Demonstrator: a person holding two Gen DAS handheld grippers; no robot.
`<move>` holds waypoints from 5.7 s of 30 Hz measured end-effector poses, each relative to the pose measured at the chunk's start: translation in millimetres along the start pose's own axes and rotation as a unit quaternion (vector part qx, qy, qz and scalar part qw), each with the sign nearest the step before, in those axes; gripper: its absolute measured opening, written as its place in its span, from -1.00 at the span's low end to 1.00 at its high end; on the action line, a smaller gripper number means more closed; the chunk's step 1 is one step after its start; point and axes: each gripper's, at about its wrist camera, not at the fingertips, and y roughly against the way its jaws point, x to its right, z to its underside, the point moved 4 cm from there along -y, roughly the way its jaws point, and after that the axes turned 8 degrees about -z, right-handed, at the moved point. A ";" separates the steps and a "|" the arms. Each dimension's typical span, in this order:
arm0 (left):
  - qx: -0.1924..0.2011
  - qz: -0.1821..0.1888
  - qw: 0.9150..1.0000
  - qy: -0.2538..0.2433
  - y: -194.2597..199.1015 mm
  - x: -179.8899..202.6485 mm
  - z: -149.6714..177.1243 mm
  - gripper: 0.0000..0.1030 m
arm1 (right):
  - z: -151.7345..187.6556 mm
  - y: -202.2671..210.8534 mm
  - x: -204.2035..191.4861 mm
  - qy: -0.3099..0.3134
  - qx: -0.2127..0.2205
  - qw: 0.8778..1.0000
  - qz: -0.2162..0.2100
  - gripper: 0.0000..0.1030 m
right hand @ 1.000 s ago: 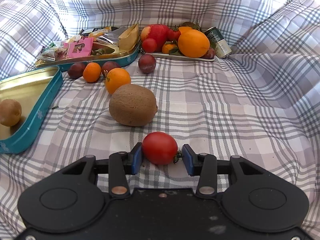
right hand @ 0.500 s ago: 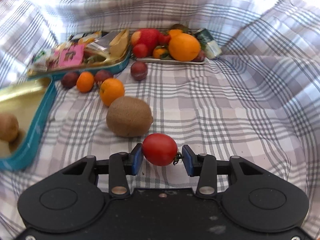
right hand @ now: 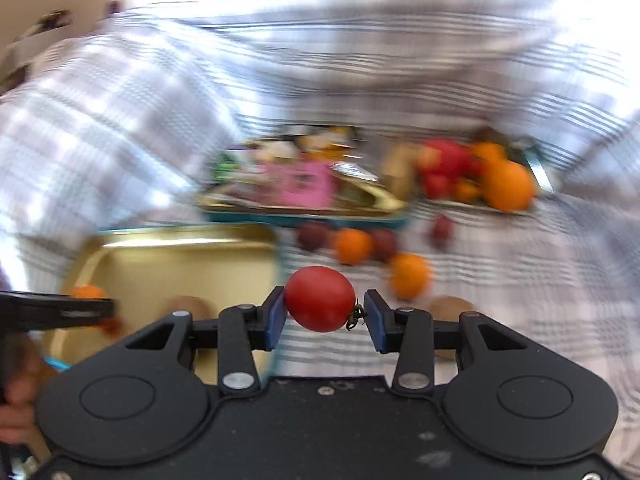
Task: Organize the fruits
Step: 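Carry the mandarin toward the gold tray with the left tool while the right tool lifts the tomato, then open the left tool over the tray while the right tool releases the tomato there, then move the left tool to a plum while the right tool grasps a kiwi, then close the left tool on a dark red plum while the right tool lifts the kiwi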
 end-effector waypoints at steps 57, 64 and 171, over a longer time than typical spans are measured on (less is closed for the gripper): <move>-0.044 -0.012 0.999 0.010 -5.3 -9.5 -16.9 -0.03 | -16.3 -65.1 -49.5 -0.003 -0.087 0.995 -0.048 -0.11; -0.049 -0.008 0.999 0.011 5.7 -8.6 2.0 -0.03 | -0.2 -45.9 -47.6 -0.013 -0.090 0.995 -0.046 -0.11; 0.035 0.116 0.987 -0.103 -49.5 201.3 -80.1 -0.03 | 45.0 -79.7 136.3 -0.076 0.032 0.978 0.193 0.22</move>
